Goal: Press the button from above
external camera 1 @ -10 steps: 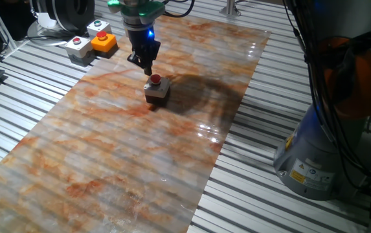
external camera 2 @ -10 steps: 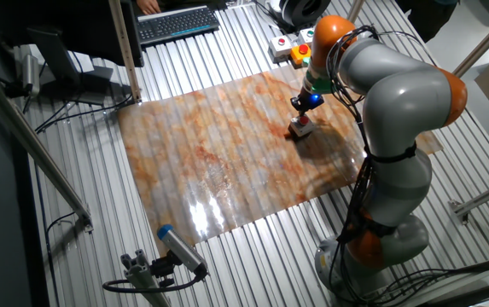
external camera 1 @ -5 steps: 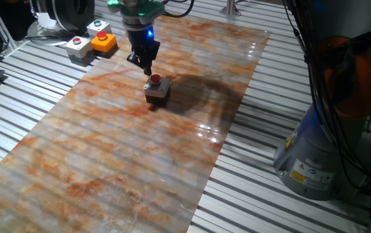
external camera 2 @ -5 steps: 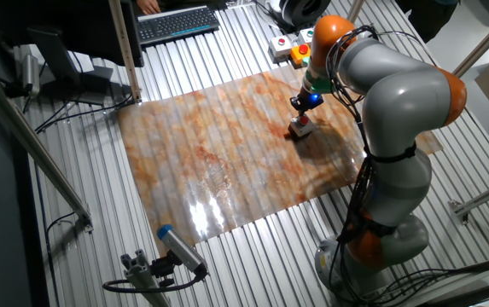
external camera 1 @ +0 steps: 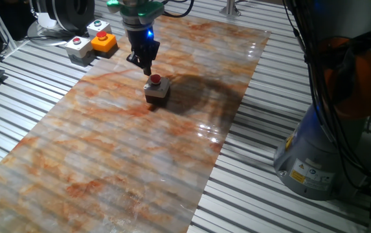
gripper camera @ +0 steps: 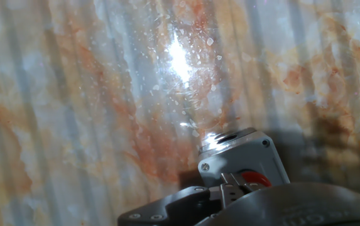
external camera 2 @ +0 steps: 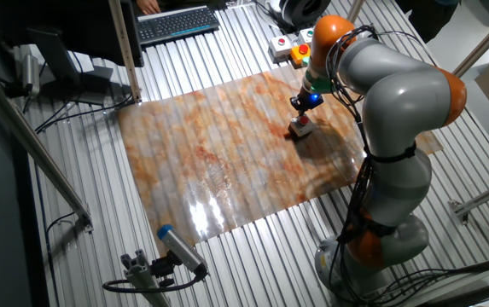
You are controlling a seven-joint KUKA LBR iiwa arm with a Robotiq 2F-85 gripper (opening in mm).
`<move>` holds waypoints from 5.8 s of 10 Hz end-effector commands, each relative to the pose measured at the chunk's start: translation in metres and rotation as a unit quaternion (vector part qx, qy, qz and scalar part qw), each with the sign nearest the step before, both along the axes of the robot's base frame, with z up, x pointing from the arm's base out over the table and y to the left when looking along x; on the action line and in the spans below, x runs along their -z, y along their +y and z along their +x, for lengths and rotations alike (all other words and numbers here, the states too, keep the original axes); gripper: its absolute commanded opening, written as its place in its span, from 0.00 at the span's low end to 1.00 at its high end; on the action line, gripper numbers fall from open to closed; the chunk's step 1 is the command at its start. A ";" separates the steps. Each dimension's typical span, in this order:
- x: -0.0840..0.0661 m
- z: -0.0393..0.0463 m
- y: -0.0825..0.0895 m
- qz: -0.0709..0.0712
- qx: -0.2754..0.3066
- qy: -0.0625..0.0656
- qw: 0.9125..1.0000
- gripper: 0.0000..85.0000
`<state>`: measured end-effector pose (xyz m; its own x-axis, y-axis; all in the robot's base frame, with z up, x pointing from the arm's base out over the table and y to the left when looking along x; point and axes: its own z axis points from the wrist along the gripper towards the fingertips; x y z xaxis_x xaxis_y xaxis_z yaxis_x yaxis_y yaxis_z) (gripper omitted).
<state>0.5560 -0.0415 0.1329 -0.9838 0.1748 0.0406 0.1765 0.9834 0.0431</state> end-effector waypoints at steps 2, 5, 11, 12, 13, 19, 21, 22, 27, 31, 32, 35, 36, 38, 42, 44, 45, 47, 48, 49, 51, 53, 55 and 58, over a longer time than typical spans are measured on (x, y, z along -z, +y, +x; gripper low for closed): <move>0.000 0.0004 0.000 0.000 0.000 0.000 1.000 0.00; 0.001 0.0006 0.000 -0.002 0.000 -0.001 1.000 0.00; 0.002 0.0008 0.000 0.000 -0.001 -0.001 1.000 0.00; 0.003 0.0008 0.000 0.001 -0.001 -0.001 1.000 0.00; 0.003 0.0006 0.000 0.001 -0.001 -0.001 1.000 0.00; 0.002 -0.0004 -0.001 -0.002 -0.002 -0.002 1.000 0.00; -0.001 -0.0020 -0.002 -0.002 -0.002 -0.001 1.000 0.00; -0.003 -0.0026 -0.002 -0.003 -0.002 0.000 1.000 0.00; -0.048 -0.0136 0.010 -0.003 0.013 0.011 1.000 0.00; -0.074 -0.0246 0.021 -0.004 0.022 0.008 1.000 0.00; -0.079 -0.0263 0.023 -0.003 0.024 0.009 1.000 0.00; -0.094 -0.0342 0.028 -0.004 0.028 0.006 1.000 0.00; -0.097 -0.0371 0.029 -0.002 0.027 0.004 1.000 0.00; -0.102 -0.0405 0.032 -0.005 0.027 0.001 1.000 0.00; -0.104 -0.0418 0.034 -0.004 0.027 0.001 1.000 0.00; -0.104 -0.0409 0.035 -0.003 0.027 0.001 1.000 0.00; -0.104 -0.0405 0.035 -0.003 0.027 0.001 1.000 0.00; -0.104 -0.0403 0.036 -0.003 0.027 0.001 1.000 0.00; -0.105 -0.0403 0.036 -0.003 0.028 0.002 1.000 0.00; -0.105 -0.0402 0.035 -0.003 0.029 0.002 1.000 0.00; -0.105 -0.0406 0.035 -0.002 0.030 0.003 1.000 0.00; -0.108 -0.0420 0.036 -0.002 0.032 0.005 0.999 0.00; -0.109 -0.0412 0.038 -0.002 0.034 0.007 0.999 0.00; -0.111 -0.0392 0.041 -0.006 0.037 0.006 0.999 0.00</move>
